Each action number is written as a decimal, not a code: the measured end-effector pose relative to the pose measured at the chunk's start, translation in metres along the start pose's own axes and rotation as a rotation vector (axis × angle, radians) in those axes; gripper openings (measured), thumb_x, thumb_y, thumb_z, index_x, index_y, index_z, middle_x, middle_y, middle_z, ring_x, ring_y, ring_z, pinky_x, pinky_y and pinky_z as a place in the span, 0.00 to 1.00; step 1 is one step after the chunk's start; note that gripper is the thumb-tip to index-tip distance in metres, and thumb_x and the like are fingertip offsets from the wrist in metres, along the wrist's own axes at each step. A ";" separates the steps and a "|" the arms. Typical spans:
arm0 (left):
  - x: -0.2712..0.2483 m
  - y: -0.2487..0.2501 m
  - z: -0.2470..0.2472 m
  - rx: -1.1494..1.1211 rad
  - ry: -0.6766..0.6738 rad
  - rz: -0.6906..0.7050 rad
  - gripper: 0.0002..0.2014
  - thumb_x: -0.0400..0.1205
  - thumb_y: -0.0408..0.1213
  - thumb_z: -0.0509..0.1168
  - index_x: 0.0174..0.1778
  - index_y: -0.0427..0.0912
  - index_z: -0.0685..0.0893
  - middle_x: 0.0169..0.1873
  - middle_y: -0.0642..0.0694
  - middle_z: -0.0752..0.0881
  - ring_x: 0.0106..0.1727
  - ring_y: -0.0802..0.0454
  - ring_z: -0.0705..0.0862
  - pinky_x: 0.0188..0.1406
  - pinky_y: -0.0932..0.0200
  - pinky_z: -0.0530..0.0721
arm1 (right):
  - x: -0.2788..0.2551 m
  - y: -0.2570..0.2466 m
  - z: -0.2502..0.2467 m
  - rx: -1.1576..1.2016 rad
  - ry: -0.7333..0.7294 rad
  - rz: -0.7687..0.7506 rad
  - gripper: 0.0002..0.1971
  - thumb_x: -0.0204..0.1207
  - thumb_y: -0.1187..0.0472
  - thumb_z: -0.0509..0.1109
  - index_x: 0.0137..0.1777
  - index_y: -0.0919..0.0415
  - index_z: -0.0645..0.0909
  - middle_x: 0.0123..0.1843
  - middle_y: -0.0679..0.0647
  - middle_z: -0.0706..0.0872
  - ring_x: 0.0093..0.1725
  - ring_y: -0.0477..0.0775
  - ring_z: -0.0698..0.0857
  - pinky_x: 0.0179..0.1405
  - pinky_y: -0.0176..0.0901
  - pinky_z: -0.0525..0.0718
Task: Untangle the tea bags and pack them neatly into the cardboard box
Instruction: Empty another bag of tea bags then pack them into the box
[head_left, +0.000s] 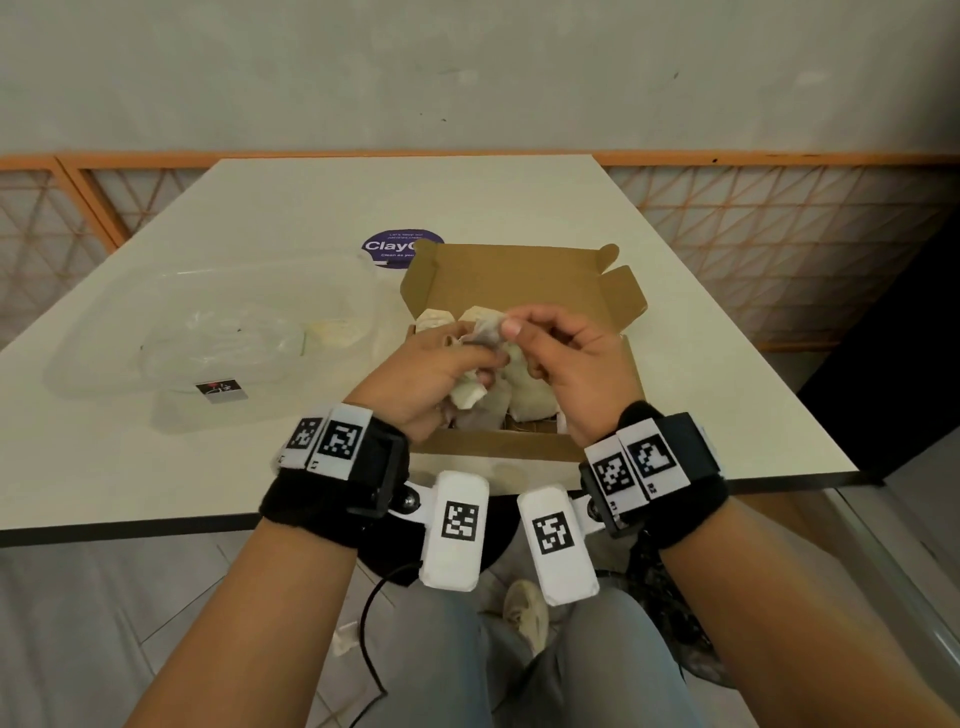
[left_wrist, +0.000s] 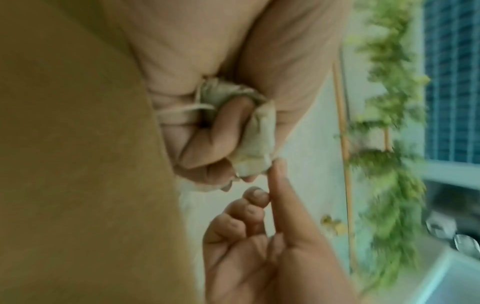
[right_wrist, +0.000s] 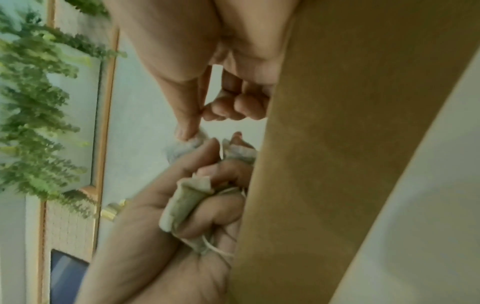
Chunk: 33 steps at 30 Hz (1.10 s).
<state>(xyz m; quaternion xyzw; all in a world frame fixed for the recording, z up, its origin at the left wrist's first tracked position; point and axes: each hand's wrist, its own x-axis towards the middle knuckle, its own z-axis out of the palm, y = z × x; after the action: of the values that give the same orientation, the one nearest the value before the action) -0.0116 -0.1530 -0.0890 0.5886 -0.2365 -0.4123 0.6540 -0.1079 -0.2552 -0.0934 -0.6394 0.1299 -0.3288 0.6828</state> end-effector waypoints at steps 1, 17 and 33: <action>-0.001 0.001 -0.002 -0.115 0.017 -0.037 0.09 0.80 0.30 0.65 0.56 0.38 0.80 0.30 0.48 0.79 0.23 0.60 0.75 0.14 0.69 0.70 | 0.001 0.001 -0.002 0.054 0.026 0.001 0.08 0.72 0.70 0.71 0.41 0.56 0.87 0.29 0.44 0.84 0.28 0.40 0.77 0.31 0.30 0.78; -0.009 0.000 -0.001 -0.251 0.103 0.074 0.06 0.79 0.29 0.66 0.38 0.43 0.82 0.30 0.50 0.82 0.22 0.62 0.73 0.12 0.71 0.68 | 0.000 0.000 -0.002 0.049 -0.057 0.074 0.08 0.73 0.63 0.72 0.51 0.53 0.83 0.44 0.50 0.85 0.44 0.45 0.83 0.45 0.39 0.80; -0.008 -0.005 0.004 -0.075 0.176 0.153 0.04 0.79 0.31 0.68 0.40 0.43 0.86 0.36 0.46 0.83 0.27 0.57 0.73 0.25 0.70 0.76 | 0.004 -0.005 -0.003 0.050 -0.008 0.114 0.07 0.72 0.55 0.73 0.49 0.44 0.83 0.45 0.49 0.86 0.44 0.44 0.83 0.46 0.42 0.78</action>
<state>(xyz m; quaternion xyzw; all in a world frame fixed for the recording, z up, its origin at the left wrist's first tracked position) -0.0204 -0.1482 -0.0920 0.5779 -0.2069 -0.3166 0.7232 -0.1084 -0.2598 -0.0878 -0.6149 0.1550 -0.2899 0.7168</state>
